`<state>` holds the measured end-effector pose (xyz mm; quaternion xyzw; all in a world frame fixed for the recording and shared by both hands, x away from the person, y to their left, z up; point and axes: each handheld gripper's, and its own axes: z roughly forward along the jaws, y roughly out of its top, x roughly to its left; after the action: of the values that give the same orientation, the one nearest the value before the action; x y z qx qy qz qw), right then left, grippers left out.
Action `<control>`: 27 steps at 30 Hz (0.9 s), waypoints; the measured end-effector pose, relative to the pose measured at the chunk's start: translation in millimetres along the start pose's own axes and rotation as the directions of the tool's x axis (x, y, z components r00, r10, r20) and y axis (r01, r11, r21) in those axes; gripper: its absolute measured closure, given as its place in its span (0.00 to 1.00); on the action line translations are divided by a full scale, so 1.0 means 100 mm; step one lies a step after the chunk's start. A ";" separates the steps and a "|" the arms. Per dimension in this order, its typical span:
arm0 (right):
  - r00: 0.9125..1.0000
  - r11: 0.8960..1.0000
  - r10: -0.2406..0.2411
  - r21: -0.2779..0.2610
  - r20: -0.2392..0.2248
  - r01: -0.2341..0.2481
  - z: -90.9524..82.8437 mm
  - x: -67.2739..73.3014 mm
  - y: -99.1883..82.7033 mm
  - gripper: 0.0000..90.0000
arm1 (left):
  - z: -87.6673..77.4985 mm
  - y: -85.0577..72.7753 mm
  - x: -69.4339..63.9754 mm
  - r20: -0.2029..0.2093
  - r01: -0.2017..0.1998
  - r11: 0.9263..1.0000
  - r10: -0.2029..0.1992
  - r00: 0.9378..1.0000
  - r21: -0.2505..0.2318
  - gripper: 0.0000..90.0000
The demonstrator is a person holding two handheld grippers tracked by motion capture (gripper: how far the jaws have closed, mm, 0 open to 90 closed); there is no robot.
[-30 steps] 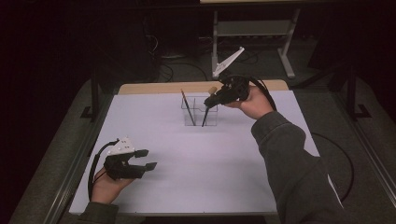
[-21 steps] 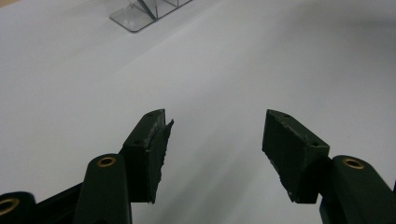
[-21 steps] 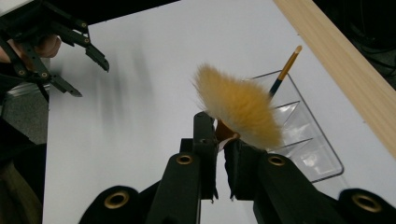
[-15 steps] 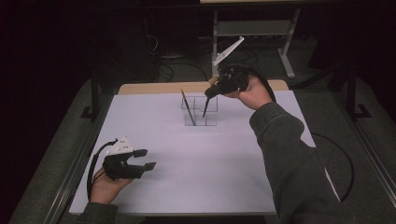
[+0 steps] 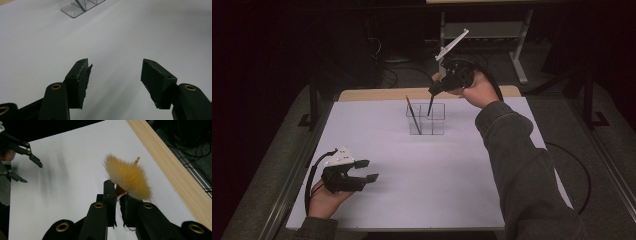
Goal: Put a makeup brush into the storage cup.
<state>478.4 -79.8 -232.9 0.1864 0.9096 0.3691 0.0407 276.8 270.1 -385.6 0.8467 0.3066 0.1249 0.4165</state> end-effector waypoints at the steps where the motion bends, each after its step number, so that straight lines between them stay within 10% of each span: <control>1: 1.000 1.000 0.003 0.002 0.004 -0.003 0.00 -0.01 0.01 0.92 | 0.00 0.00 0.00 0.001 0.000 1.000 0.000 1.000 0.000 0.43; 27: 0.998 0.999 0.037 0.021 0.055 -0.039 0.22 -0.21 0.07 0.92 | -0.03 -0.01 0.00 -0.004 0.004 1.000 -0.004 1.000 -0.002 0.43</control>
<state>504.6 -68.6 -246.0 0.2141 0.9084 0.3547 0.0564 274.9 272.2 -385.2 0.8454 0.3090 0.1259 0.4171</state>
